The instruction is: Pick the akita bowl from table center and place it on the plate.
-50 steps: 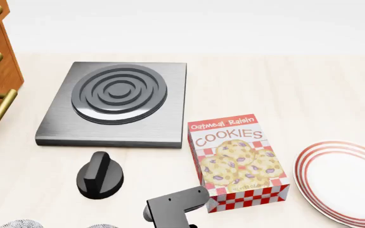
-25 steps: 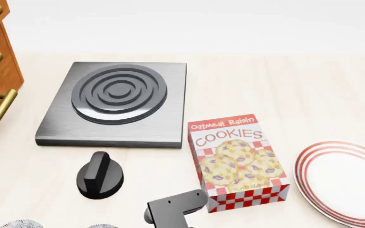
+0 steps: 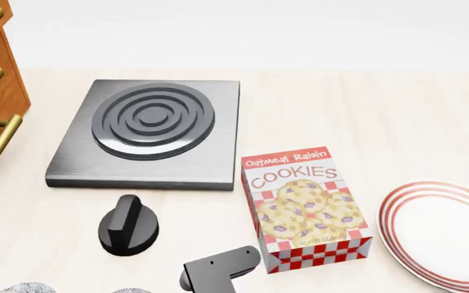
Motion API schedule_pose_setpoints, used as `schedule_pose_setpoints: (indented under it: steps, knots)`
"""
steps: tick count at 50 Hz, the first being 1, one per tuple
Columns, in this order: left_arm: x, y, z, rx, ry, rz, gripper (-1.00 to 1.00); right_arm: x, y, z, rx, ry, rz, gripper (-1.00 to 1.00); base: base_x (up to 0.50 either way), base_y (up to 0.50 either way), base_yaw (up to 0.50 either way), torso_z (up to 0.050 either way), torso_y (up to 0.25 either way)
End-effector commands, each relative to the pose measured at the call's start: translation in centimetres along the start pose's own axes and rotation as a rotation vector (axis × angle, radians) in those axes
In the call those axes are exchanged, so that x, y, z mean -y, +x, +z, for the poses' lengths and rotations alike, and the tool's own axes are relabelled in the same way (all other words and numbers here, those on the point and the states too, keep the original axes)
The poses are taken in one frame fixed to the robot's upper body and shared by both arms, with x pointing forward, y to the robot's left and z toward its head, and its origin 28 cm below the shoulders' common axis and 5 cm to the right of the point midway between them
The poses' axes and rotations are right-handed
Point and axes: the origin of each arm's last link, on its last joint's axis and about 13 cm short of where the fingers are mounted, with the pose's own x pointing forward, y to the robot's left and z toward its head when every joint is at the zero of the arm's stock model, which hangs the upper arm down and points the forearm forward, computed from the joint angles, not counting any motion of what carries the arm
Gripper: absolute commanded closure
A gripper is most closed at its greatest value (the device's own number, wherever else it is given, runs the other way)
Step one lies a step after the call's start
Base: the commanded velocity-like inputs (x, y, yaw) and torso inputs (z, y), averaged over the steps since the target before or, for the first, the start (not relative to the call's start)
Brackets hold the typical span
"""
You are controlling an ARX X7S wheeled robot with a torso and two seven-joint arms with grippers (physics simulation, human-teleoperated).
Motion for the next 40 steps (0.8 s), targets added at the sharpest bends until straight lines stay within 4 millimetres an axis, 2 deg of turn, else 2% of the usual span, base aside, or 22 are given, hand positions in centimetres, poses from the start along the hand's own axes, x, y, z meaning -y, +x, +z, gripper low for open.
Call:
schedule_pose_setpoints:
  steps: [1,18,19,33,37,40]
  knots:
    - [0.0,-0.1,0.1,0.001,-0.002,0.000,-1.00,0.1,0.3,-0.5,-0.014,0.003,0.003,-1.00,0.00,0.00,0.00,0.000,0.000]
    - [0.0,0.0,0.1,0.001,-0.002,-0.001,-1.00,0.2,0.9,-1.1,-0.027,0.013,0.016,-1.00,0.00,0.00,0.00,0.000,0.000]
    - [0.0,0.0,0.1,0.001,-0.002,0.000,-1.00,0.2,0.9,-1.1,-0.026,0.013,0.016,1.00,0.00,0.00,0.00,0.000,0.000]
    - [0.0,0.0,0.1,0.001,-0.005,-0.002,-1.00,0.0,0.5,-0.7,-0.001,-0.005,0.012,1.00,0.00,0.00,0.00,0.000,0.000]
    - [0.0,0.0,0.2,0.001,-0.005,-0.002,-1.00,-0.3,-0.2,-0.2,0.067,-0.036,-0.011,1.00,0.00,0.00,0.00,0.000,0.000]
    - [0.0,-0.1,0.2,0.002,-0.007,-0.001,-1.00,-0.8,-1.6,0.5,0.174,-0.086,-0.037,1.00,0.00,0.00,0.00,0.000,0.000]
